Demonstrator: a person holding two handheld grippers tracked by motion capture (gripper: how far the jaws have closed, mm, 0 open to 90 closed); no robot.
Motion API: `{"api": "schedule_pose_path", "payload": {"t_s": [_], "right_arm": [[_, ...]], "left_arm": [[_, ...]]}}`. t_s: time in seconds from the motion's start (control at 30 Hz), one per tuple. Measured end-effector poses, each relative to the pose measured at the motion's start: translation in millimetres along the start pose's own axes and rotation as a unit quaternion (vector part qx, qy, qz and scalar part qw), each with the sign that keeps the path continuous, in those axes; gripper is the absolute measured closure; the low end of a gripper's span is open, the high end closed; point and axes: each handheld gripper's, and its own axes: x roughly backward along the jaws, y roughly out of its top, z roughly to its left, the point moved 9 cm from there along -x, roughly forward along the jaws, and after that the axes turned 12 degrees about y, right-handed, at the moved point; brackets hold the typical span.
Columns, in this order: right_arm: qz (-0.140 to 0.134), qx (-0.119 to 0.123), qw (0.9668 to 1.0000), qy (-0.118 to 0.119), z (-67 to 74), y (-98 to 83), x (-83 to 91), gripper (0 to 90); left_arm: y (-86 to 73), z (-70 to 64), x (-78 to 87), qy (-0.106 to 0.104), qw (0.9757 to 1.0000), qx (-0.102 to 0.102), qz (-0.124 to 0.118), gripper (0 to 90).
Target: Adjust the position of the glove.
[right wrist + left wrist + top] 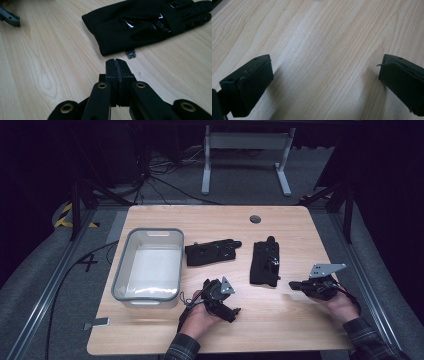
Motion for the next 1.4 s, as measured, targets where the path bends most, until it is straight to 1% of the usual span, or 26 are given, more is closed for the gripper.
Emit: {"api": "schedule_pose_path", "payload": {"t_s": [0.07, 0.13, 0.17, 0.27, 0.37, 0.6, 0.63, 0.67, 0.77, 0.83, 0.87, 0.9, 0.97, 1.0, 1.03, 1.2, 1.4], "right_arm": [[-0.001, 0.005, 1.0000, 0.001, -1.4, 5.1, -3.3, 89.6], [-0.002, 0.005, 1.0000, 0.003, -1.8, 6.7, -5.0, 89.5], [0.005, 0.010, 0.9999, 0.004, -3.3, 9.3, -9.1, 89.3], [0.006, 0.010, 0.9999, 0.007, -3.5, 12.0, -11.8, 89.3], [0.005, 0.017, 0.9998, 0.010, -4.6, 19.8, -17.3, 89.4], [0.008, 0.021, 0.9996, 0.014, -7.1, 27.0, -27.5, 89.4], [0.013, 0.023, 0.9996, 0.014, -7.8, 29.1, -32.4, 89.5], [0.013, 0.023, 0.9996, 0.014, -7.8, 29.1, -32.4, 89.5], [0.015, 0.026, 0.9994, 0.017, -9.2, 32.0, -39.9, 89.5], [0.019, 0.023, 0.9994, 0.019, -11.1, 31.9, -45.6, 89.5], [0.020, 0.023, 0.9994, 0.017, -13.0, 31.6, -48.0, 89.5], [0.020, 0.023, 0.9994, 0.017, -13.0, 31.6, -48.0, 89.5], [0.038, 0.020, 0.9990, 0.013, -18.1, 27.1, -54.4, 89.6], [0.038, 0.020, 0.9990, 0.013, -18.1, 27.1, -54.4, 89.6], [0.038, 0.014, 0.9991, 0.017, -20.1, 24.8, -57.2, 89.7], [0.044, 0.020, 0.9987, 0.012, -18.7, 22.5, -54.9, 89.8], [0.045, 0.016, 0.9988, 0.014, -16.7, 14.8, -46.8, 89.9]], "left_arm": [[0.0, 0.0, 0.0, 0.000, 1.0000, 0.000, 0.000, 0.0], [0.0, 0.0, 0.0, 0.000, 1.0000, 0.000, 0.000, 0.0], [0.0, 0.0, 0.0, 0.000, 1.0000, 0.000, 0.000, 0.0], [0.0, 0.0, 0.0, 0.000, 1.0000, 0.000, 0.000, 0.0], [0.0, 0.0, 0.0, 0.000, 1.0000, 0.000, 0.000, 0.0], [0.0, 0.0, 0.0, 0.000, 1.0000, 0.000, 0.000, 0.0], [0.0, 0.0, 0.0, 0.000, 1.0000, 0.000, 0.000, 0.0], [0.0, 0.0, 0.0, 0.000, 1.0000, 0.000, 0.000, 0.0], [0.0, 0.0, 0.0, 0.000, 1.0000, 0.000, 0.000, 0.0], [0.0, 0.0, 0.0, 0.000, 1.0000, 0.000, 0.000, 0.0], [0.0, 0.0, 0.0, 0.000, 1.0000, 0.000, 0.000, 0.0], [0.0, 0.0, 0.0, 0.000, 1.0000, 0.000, 0.000, 0.0], [0.0, 0.0, 0.0, 0.000, 1.0000, 0.000, 0.000, 0.0], [0.0, 0.0, 0.0, 0.000, 1.0000, 0.000, 0.000, 0.0], [0.0, 0.0, 0.0, 0.000, 1.0000, 0.000, 0.000, 0.0], [0.0, -0.3, 0.0, -0.001, 1.0000, 0.001, 0.000, 0.0], [0.0, -0.3, 0.0, -0.001, 1.0000, 0.001, 0.000, 0.0]]}}
